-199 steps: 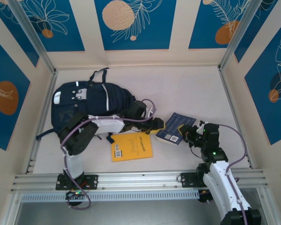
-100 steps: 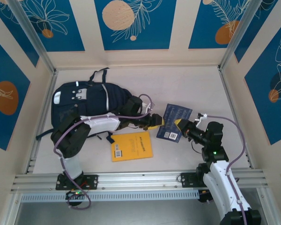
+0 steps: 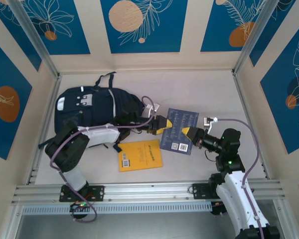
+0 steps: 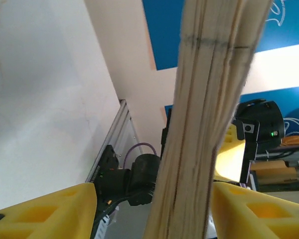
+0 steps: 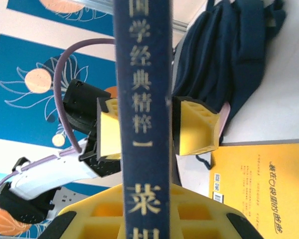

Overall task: Pack the student bag
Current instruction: Pass the book.

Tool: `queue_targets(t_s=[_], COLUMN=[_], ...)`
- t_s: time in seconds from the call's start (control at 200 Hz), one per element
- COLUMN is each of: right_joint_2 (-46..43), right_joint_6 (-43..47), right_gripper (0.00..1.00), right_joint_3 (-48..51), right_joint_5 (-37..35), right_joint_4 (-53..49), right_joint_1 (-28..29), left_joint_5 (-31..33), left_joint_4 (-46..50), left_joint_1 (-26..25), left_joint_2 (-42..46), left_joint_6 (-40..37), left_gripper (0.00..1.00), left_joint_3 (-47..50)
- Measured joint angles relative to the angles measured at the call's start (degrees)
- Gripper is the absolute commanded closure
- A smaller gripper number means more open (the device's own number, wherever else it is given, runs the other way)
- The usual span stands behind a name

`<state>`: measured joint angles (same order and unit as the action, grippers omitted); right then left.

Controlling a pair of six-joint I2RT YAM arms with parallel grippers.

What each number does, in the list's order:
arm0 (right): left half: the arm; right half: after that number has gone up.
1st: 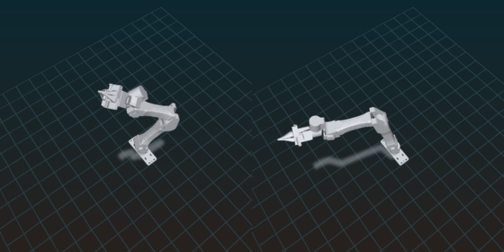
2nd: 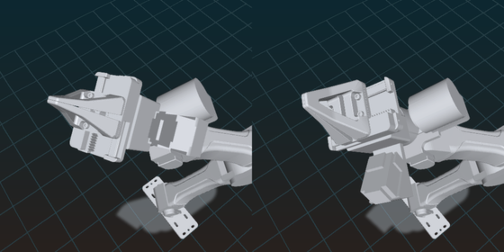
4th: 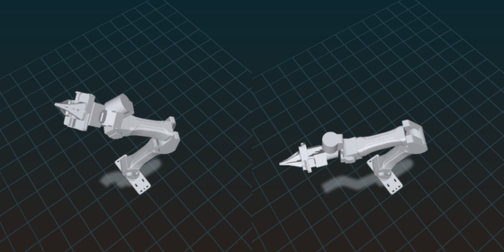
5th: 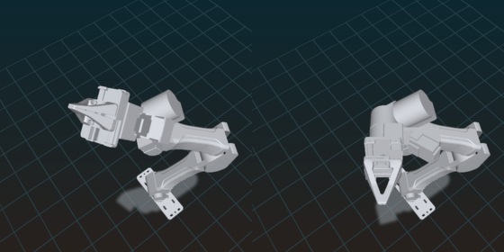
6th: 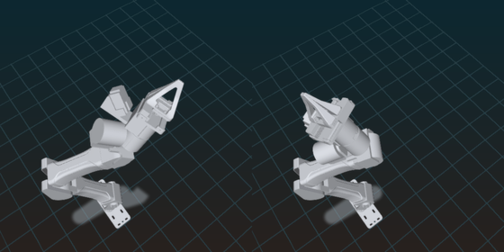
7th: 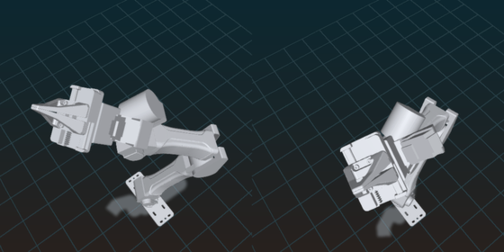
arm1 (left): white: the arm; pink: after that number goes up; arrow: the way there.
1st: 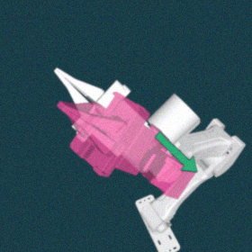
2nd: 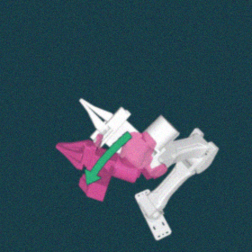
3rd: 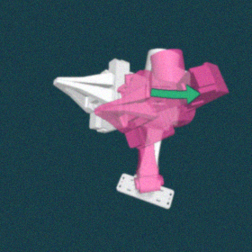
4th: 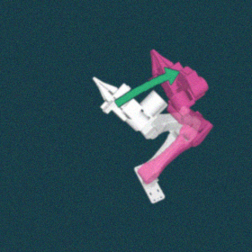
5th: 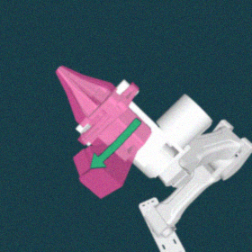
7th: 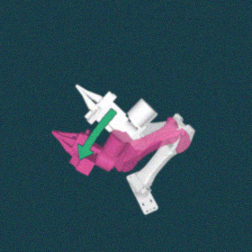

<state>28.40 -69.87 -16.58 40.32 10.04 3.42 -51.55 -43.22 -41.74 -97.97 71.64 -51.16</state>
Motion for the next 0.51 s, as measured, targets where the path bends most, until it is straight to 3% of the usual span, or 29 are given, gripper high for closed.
queue_targets(t_s=[0.19,0.425,0.505], right_joint_2=[0.00,-0.02,0.00], right_joint_6=[0.83,3.45,4.42], right_gripper=[1.00,1.00,0.88], right_joint_3=[-1.01,-2.38,-3.43], right_joint_5=[2.60,4.09,4.26], right_joint_4=[0.00,-0.81,-1.77], right_joint_1=[0.74,1.38,1.62], left_joint_5=[-0.90,-1.14,-1.20], left_joint_4=[-9.73,-14.78,-16.24], left_joint_1=[0.04,0.11,0.11], left_joint_2=[1.31,4.37,4.61], left_joint_6=[5.84,8.17,8.28], left_gripper=[0.65,0.95,1.00], left_joint_3=[2.23,3.89,4.46])
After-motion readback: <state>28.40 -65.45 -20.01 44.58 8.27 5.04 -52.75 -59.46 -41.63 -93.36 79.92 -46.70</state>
